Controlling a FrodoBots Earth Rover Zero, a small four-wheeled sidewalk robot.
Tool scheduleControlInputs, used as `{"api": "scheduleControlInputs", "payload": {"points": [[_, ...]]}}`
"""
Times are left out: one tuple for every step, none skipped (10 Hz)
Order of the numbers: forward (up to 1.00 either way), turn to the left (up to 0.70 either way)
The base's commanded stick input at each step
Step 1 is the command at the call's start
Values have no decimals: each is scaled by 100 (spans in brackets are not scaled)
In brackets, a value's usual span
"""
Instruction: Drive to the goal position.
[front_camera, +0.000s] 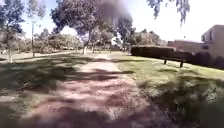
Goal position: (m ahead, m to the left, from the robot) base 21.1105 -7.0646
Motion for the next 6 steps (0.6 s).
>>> {"api": "scheduleControlInputs", "payload": {"points": [[70,0],[70,0],[70,0],[70,2],[70,2],[70,3]]}}
